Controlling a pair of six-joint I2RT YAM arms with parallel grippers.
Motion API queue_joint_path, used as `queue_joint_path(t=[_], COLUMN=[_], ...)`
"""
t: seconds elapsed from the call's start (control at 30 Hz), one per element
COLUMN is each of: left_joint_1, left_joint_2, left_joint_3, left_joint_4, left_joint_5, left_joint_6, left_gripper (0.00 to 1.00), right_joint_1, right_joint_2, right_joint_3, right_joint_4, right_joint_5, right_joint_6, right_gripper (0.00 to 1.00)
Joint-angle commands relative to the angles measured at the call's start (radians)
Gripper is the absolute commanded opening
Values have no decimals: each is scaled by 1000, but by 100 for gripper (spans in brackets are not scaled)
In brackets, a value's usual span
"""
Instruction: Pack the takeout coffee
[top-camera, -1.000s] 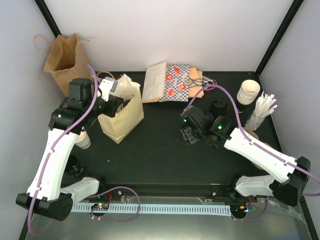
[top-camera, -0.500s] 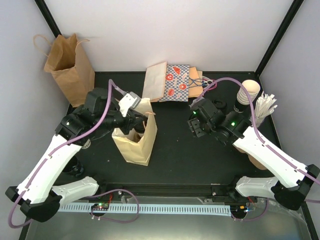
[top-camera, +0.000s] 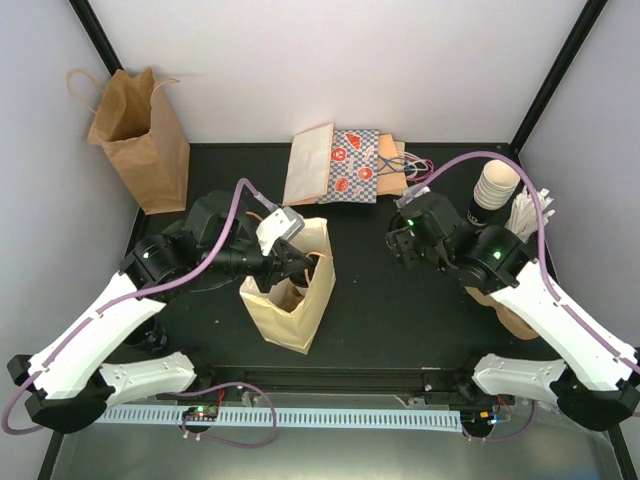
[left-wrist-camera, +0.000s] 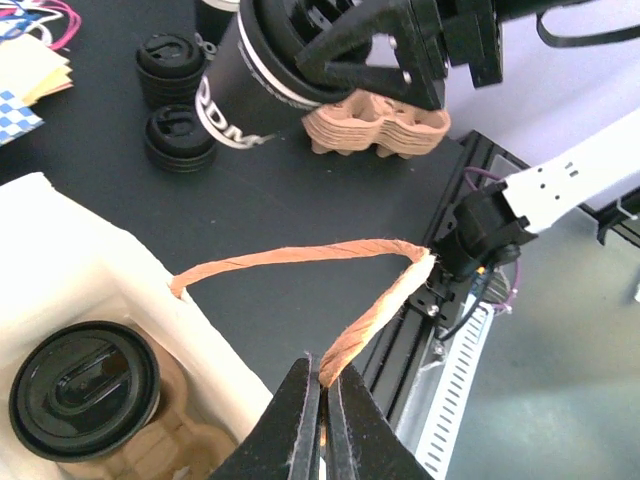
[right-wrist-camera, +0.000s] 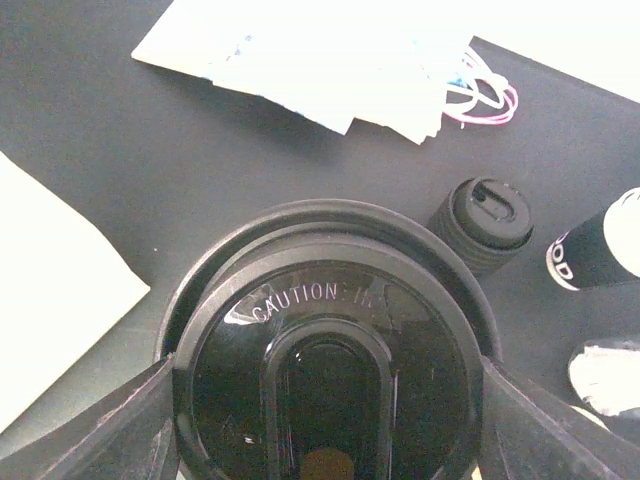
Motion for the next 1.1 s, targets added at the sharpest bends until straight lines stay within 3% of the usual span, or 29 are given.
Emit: queue_joint_path(t=[0.0,0.53,0.93,1.07], left_joint_1=[-48,-167,-234,-245], left_joint_2=[-5,23,50,53], left_joint_3=[17,24,38,37], left_joint_4=[2,18,35,41], left_joint_5=[-2,22,17,10], left_joint_6=[-44,-105,-122,-129], left_gripper=[1,2,2,2], right_joint_1=[-5,-5,-3,-3], right_joint_2=[-60,-80,12,56], right_joint_3=[39,214,344,346], right_joint_4=[34,127,108,56], right_joint_5=[38,-180,-670,-748], right_joint_6=[-31,-126,-180,-200], right_gripper=[62,58,53,52])
